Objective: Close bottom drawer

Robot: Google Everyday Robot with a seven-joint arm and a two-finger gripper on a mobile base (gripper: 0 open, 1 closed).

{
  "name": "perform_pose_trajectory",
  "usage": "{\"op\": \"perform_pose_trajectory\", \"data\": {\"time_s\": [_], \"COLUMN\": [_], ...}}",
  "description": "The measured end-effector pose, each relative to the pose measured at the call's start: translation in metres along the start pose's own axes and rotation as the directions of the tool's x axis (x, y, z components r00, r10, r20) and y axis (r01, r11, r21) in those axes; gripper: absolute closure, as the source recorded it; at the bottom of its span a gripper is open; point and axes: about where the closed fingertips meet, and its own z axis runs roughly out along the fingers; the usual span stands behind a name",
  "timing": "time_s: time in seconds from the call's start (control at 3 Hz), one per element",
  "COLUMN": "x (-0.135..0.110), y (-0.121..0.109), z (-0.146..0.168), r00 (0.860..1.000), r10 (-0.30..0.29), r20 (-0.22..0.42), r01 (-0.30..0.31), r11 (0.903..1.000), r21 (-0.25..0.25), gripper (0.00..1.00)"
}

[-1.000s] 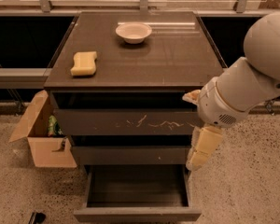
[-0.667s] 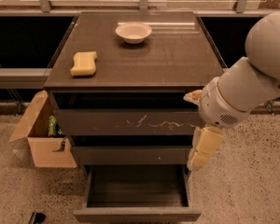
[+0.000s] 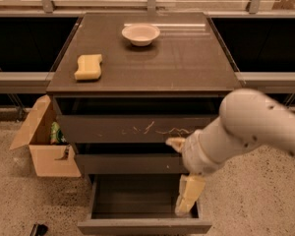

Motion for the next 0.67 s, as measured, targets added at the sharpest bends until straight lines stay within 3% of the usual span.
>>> {"op": "perform_pose_trajectory", "data": {"time_s": [0.33,0.67], "x": [0.009,0.02], "y": [0.016,0.033], "z": [0.058,0.126], "r00": [0.997,0.992], "r10": [-0.042,-0.023], "r20": [0.067,0.125], "r01": [0.045,0.037], "r11": [0.9981,0.9938], "r21": [-0.042,-0.105], "gripper": [0.0,0.0]}}
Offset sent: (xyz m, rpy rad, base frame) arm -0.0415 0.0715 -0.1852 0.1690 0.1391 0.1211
